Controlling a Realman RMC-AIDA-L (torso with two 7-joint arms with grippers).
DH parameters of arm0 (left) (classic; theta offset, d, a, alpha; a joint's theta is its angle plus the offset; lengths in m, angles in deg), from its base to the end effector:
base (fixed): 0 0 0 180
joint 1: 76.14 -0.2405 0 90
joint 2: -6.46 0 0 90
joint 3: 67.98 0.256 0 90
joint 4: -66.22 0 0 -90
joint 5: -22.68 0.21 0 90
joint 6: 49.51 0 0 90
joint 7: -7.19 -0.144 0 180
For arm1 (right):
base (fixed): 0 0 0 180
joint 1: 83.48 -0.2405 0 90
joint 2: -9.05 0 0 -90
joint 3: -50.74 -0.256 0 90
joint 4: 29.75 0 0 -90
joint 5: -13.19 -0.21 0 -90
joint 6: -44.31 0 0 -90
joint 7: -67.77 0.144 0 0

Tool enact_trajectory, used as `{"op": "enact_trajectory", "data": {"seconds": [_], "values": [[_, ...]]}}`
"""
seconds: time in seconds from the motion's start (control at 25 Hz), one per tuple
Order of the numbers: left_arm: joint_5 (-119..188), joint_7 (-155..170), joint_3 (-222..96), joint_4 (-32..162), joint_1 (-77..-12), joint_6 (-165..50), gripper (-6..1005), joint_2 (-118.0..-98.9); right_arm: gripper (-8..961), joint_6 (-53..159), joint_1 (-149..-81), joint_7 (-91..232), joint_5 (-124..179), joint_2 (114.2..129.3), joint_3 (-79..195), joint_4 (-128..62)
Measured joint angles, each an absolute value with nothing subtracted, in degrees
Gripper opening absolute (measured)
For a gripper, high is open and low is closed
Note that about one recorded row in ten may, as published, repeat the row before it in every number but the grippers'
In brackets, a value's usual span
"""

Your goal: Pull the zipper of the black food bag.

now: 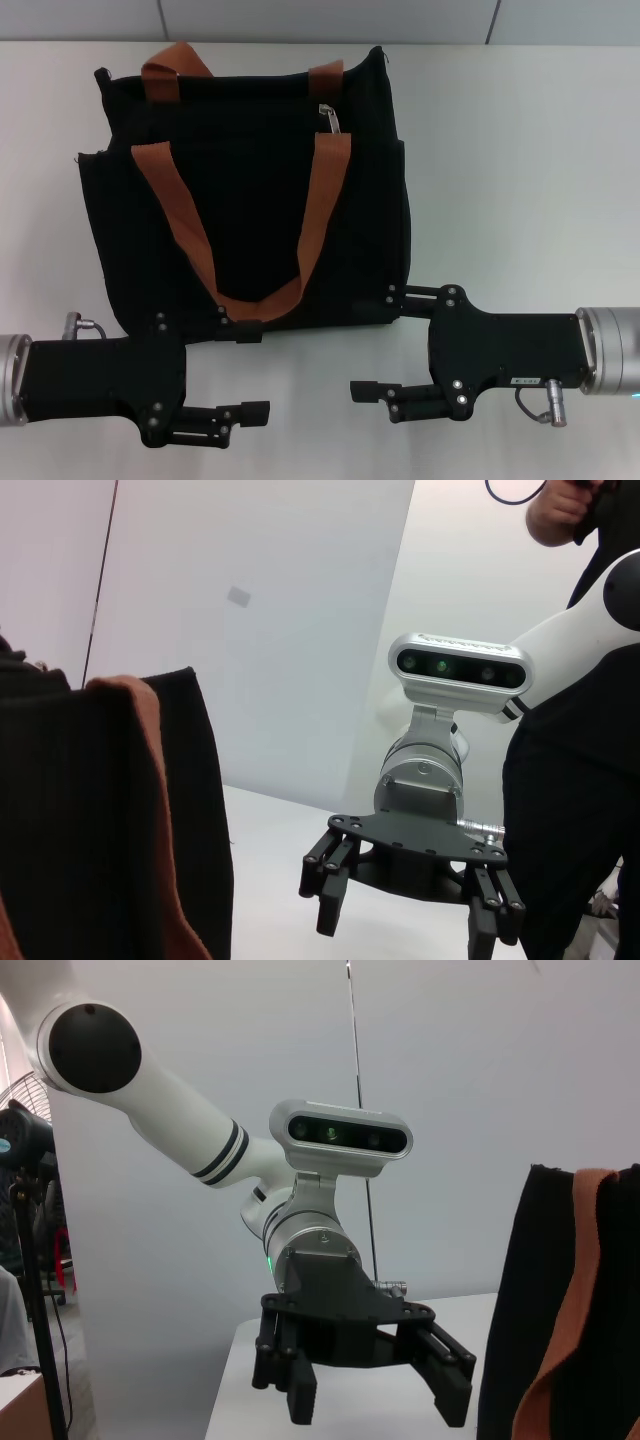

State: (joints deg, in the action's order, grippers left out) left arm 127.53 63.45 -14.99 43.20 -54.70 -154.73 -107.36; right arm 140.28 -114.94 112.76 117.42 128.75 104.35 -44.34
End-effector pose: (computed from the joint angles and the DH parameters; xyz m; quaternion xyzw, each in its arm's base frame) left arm -0.2927 0.2314 -0.0116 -0.9420 -0.1226 -0.3124 0.0068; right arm 0.2433 0.2596 -0.0736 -0.9453 0.0385 0.3236 0.0126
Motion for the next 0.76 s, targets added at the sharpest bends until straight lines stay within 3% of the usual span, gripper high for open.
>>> {"op": "enact_trajectory", "data": {"seconds": [0.76], "values": [[127.35,63.48,-15.07,43.2,-54.87,-154.65,813,-107.45,761,140.19,-114.79,112.76,117.43,128.75,104.5,-44.34]]}}
